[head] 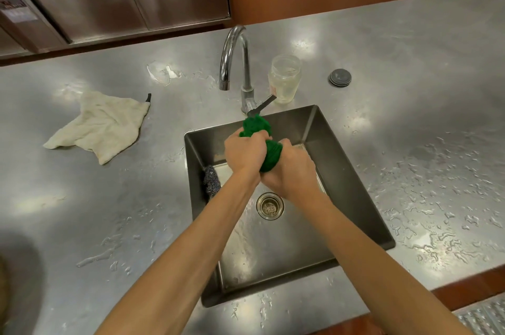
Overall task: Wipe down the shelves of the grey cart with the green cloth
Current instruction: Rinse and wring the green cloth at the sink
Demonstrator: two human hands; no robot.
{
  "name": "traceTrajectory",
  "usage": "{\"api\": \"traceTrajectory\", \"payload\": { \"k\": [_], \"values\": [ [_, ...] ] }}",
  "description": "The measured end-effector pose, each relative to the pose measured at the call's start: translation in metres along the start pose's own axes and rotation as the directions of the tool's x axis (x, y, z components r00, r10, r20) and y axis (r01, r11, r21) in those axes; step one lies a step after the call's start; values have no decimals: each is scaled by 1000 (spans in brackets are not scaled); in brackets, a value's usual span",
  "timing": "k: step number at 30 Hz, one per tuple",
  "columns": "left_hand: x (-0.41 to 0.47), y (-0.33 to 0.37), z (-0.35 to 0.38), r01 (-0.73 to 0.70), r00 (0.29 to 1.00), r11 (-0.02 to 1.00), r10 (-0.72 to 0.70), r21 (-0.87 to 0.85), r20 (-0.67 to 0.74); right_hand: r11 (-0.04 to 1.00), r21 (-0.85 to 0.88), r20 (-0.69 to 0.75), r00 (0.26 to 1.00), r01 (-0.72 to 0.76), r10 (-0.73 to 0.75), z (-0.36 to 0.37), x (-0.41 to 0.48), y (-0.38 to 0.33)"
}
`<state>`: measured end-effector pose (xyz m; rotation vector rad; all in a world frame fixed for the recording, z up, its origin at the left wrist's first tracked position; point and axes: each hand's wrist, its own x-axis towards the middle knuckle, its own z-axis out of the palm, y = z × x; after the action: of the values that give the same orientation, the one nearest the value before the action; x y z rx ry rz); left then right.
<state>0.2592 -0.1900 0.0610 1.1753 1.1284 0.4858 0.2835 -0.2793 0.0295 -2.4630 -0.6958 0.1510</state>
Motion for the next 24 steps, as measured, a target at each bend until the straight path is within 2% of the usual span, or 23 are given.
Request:
{"api": "traceTrajectory", "payload": {
  "k": [3,4,7,10,12,16,19,24],
  "values": [
    [-4,4,-2,-149,988,981,142,120,64,986,45,94,982,161,-164,-10,2,-3],
    [-6,6,-2,-200,978,966,187,167,90,980,107,99,979,169,-179,-13,2,-5],
    [-9,15,-1,-360,929,897,318,256,190,942,323,138,980,93,-144,-18,2,-9],
    [-10,24,-3,-446,882,854,369,267,293,847,529,230,970,-54,-82,-22,3,-8],
    [-10,27,-5,-464,863,847,366,261,349,772,621,294,953,-138,-67,-22,2,-8],
    [-8,33,-14,-456,819,876,345,156,458,645,733,358,929,-215,-98,-22,-4,-15],
    [-4,36,-23,-428,781,901,329,71,531,618,752,394,908,-228,-145,-24,-7,-21],
    [-1,37,-35,-439,703,898,319,36,635,568,781,431,883,-261,-186,-23,-16,-27]
  ]
}}
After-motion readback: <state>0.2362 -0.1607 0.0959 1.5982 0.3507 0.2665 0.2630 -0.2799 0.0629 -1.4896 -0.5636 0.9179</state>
